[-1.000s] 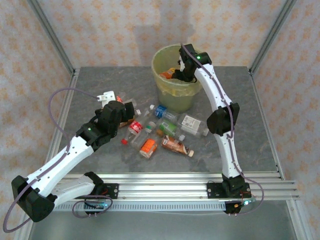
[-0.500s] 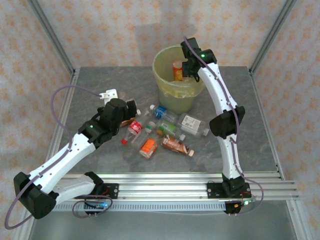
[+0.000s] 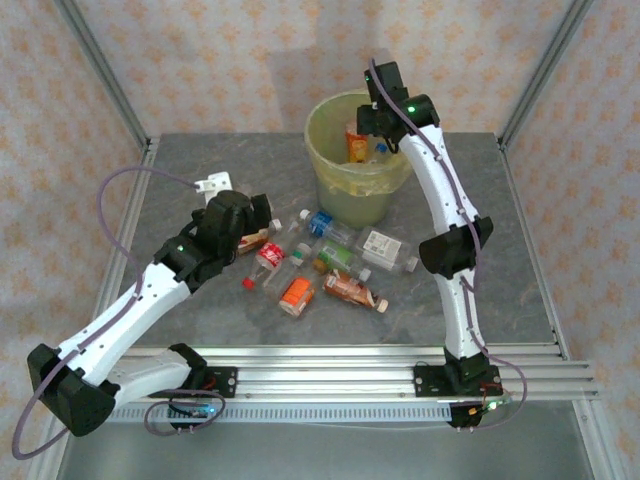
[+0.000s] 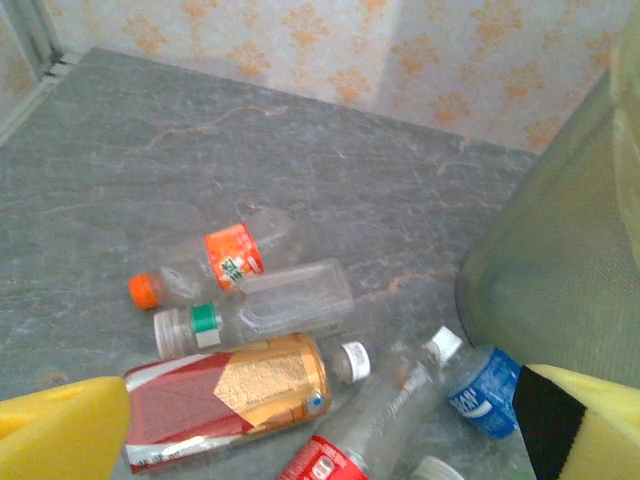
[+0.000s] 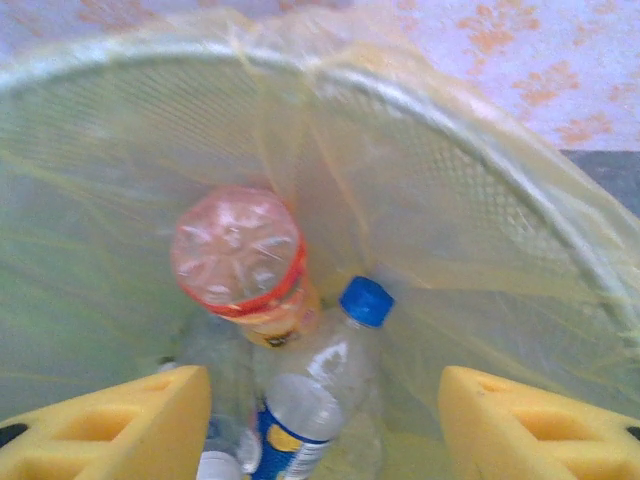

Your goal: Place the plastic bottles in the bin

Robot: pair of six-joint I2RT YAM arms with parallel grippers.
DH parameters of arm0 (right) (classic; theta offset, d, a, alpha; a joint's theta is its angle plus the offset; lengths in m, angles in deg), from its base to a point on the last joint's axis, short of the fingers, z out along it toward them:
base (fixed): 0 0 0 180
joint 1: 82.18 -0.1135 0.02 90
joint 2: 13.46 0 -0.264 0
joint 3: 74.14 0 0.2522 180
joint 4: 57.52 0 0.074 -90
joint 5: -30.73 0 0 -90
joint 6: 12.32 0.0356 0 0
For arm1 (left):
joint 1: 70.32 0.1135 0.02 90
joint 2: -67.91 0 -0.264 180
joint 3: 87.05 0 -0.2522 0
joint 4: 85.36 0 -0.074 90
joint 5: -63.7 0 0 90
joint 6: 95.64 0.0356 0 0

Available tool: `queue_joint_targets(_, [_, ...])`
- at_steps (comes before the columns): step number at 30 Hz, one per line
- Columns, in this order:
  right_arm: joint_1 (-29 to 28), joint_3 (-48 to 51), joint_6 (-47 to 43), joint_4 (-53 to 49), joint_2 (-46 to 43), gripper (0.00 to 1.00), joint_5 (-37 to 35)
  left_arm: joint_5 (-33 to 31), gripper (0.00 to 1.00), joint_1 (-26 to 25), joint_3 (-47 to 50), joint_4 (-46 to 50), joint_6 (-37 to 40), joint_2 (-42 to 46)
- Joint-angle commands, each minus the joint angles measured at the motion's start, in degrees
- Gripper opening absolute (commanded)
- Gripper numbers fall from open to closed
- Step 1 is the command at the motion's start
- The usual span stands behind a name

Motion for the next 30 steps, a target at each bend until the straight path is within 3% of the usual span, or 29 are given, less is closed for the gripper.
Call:
queue_joint_targets(1, [-0.28, -2.3, 0.69, 3.8, -4.75, 0.64, 5.32, 1.61, 1.0, 3.61, -3.24, 4.24, -0.49, -2.13])
queue_joint_targets(7, [-0.27, -1.6, 3.5, 5.8, -2.87, 0.57, 9.12, 6.26, 1.0, 7.12, -2.75, 3.58, -0.68, -3.52])
queue_joint_targets(12, [-0.27, -1.69, 7.27, 8.21, 1.63, 0.36, 20.43, 6.53, 1.0, 7.52, -2.78, 2.85, -0.43, -4.06])
queue_joint_targets(15, [-0.45, -1.69, 9.35, 8.23, 3.84, 0.33, 23.82, 6.42, 1.0, 7.74, -3.02, 3.12, -0.33, -4.54])
queue_joint_targets(25, [-0.71, -0.14, 8.4, 3.89, 10.27, 0.32, 23.58, 5.91, 1.0, 8.48, -2.92, 2.8, -0.34, -5.06])
queue_joint_targets(30, [-0.36, -0.94, 7.38, 1.4, 12.88, 0.32, 16.71, 5.73, 1.0, 9.98, -4.08, 3.58, 0.69, -6.73])
